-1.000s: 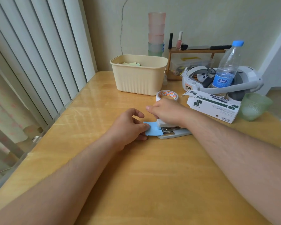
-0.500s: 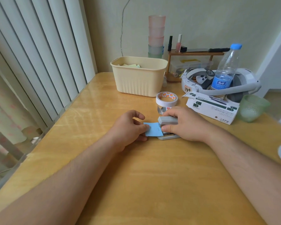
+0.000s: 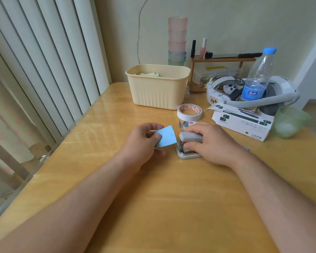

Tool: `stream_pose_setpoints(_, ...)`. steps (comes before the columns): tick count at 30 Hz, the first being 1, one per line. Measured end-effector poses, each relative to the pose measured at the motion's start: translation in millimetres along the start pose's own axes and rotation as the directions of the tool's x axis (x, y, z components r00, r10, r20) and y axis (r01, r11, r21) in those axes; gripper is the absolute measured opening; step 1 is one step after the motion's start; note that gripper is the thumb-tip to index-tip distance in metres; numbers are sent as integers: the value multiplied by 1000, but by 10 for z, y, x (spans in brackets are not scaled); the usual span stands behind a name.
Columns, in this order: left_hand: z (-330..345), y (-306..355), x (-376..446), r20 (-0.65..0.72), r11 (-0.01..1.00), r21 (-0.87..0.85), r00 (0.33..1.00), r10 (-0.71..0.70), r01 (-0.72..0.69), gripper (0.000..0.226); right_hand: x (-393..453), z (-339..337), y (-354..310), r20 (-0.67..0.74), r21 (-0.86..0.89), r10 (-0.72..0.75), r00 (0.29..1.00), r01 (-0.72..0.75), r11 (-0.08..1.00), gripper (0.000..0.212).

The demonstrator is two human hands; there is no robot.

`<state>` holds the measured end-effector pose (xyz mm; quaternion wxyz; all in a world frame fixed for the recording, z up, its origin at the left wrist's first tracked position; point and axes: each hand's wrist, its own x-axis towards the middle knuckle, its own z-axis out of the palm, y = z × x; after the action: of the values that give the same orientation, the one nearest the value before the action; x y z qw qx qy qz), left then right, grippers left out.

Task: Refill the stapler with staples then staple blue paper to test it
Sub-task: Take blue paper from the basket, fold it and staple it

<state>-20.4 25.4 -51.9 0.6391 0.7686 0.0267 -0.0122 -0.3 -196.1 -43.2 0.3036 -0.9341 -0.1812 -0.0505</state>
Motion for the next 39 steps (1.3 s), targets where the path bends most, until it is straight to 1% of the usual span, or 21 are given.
stream_pose_setpoints(1,2,11,-18,-5,999,-18,1000,26,-26,23,-6,-11,-6,5,-8,-1,1000,1,1000,29)
stream_pose_setpoints(3,14,50,-47,29,989,-141,999,43,-38,23,-28,-37,-31,26,-32,4,1000,-3,999,46)
stream_pose_setpoints(4,20,78,-62,67,972,-234,997,27,-11,24,-39,-50,-49,19,-35,-12,1000,13,999,54)
stream_pose_setpoints(6,18,133,-90,189,891,-443,982,-15,99,26,-49,-74,-95,-75,3,-90,993,91,996,57)
stream_pose_setpoints(8,7,171,-122,340,795,-565,940,-22,223,28,-67,-100,-165,-198,70,-145,970,161,984,52)
stream_pose_setpoints(10,3,188,-148,465,743,-588,885,-13,320,33,-88,-114,-259,-255,164,-154,955,199,966,47)
stream_pose_setpoints(12,7,185,-156,545,728,-575,838,1,373,38,-98,-86,-332,-260,282,-136,956,210,936,33)
stream_pose_setpoints(14,-3,185,-158,592,723,-563,806,14,401,45,-108,-60,-390,-237,427,-128,963,222,876,16)
stream_pose_setpoints(16,-11,193,-169,601,750,-530,799,2,396,44,-129,-59,-439,-182,592,-76,980,171,788,9)
stream_pose_setpoints(18,9,225,-203,539,840,-438,841,-39,320,30,-146,-62,-450,-160,676,-12,987,119,727,7)
stream_pose_setpoints(19,26,242,-224,482,879,-394,875,-51,269,25,-141,-58,-437,-176,675,11,984,113,729,7)
stream_pose_setpoints(20,42,253,-238,416,906,-365,908,-50,217,27,-132,-52,-422,-189,666,28,982,107,738,7)
stream_pose_setpoints(22,52,253,-243,269,936,-335,963,-17,110,39,-116,-38,-390,-193,668,60,979,86,739,9)
stream_pose_setpoints(24,37,253,-236,129,957,-291,991,38,1,48,-107,-35,-383,-191,676,89,978,65,734,9)
stream_pose_setpoints(26,32,254,-239,25,967,-228,992,126,-117,42,-111,-24,-387,-198,670,104,975,57,740,9)
stream_pose_setpoints(29,53,263,-259,-65,956,-178,972,227,-235,22,-114,3,-402,-197,664,112,974,49,746,8)
stream_pose_setpoints(33,63,242,-250,-99,950,-143,959,267,-279,10,-117,20,-407,-188,664,120,975,36,747,9)
stream_pose_setpoints(39,58,188,-222,-109,935,-152,946,306,-320,10,-125,29,-407,-185,659,122,975,31,752,10)
